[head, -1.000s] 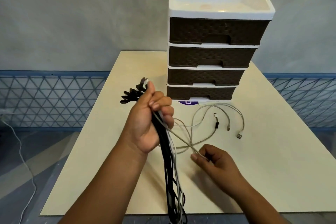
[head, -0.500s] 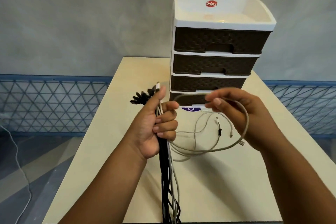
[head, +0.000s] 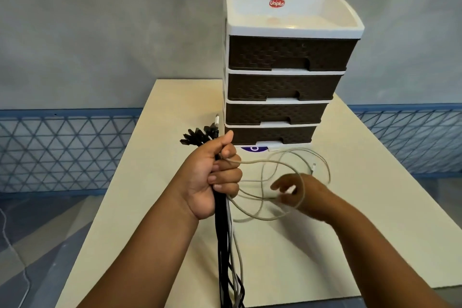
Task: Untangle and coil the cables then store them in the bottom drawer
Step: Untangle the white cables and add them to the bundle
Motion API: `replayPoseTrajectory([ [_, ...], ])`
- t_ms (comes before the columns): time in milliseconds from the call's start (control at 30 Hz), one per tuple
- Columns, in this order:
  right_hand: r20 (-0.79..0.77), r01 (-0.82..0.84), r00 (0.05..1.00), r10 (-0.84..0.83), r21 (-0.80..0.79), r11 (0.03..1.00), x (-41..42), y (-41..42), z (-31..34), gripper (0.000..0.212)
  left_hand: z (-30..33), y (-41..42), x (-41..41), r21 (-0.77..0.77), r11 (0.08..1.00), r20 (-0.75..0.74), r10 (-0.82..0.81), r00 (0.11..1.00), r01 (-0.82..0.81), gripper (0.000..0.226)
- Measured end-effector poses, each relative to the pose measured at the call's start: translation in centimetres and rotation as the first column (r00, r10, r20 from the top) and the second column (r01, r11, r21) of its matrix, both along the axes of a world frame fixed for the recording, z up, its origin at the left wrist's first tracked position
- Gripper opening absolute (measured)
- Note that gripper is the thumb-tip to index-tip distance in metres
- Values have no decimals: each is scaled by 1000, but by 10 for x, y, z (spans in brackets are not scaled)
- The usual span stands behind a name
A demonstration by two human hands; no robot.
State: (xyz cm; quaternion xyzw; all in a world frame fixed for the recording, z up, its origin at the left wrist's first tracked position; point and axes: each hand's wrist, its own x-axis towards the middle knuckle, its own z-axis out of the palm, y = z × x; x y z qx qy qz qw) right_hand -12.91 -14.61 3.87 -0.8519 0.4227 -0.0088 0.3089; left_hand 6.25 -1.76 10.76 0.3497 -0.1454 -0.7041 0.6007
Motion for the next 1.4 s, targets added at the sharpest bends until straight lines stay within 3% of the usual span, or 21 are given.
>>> replayPoseTrajectory([
  [67,-85,58,994,-63,-67,996,-3,-1,-29,27,1,0,-2,-8,1000,11,-11,1000,11,46],
  [167,-4,152,988,-155,-153,976,-4,2,-58,20,3,2,-5,-29,999,18,-31,999,31,48],
  [267,72,128,991,-113,-271,954,-6,7,-76,7,5,4,-12,-50,998,19,-40,999,41,51],
  [367,253,163,964,-87,-296,941,-16,17,-76,16,8,8,-24,-53,998,53,-41,998,44,52],
  [567,705,335,672,-226,-18,942,-55,45,-7,10,15,27,-61,-44,999,188,-14,982,22,47],
  [667,825,359,507,-249,61,931,-86,59,33,10,17,39,-84,-20,1000,303,6,953,0,44],
  [733,834,336,461,-303,151,930,-109,66,53,11,18,49,-101,-9,1000,342,-18,940,22,46],
  [900,743,34,597,-304,355,934,-150,88,80,11,20,68,-147,4,993,423,-108,900,118,46],
  [1000,671,-217,739,-53,312,925,-166,111,80,27,20,74,-173,5,994,482,-97,871,108,43],
  [1067,607,-323,788,106,261,910,-173,126,73,25,20,79,-189,7,993,511,-105,853,119,42],
  [1133,593,-286,796,122,191,939,-178,133,61,22,17,83,-201,19,990,531,-128,838,139,42],
  [1233,654,-100,754,-65,212,972,-187,138,41,28,11,88,-212,68,990,564,-137,814,119,63],
  [1400,706,84,601,-375,411,908,-201,144,23,32,-5,98,-214,109,994,556,-60,829,-1,45],
])
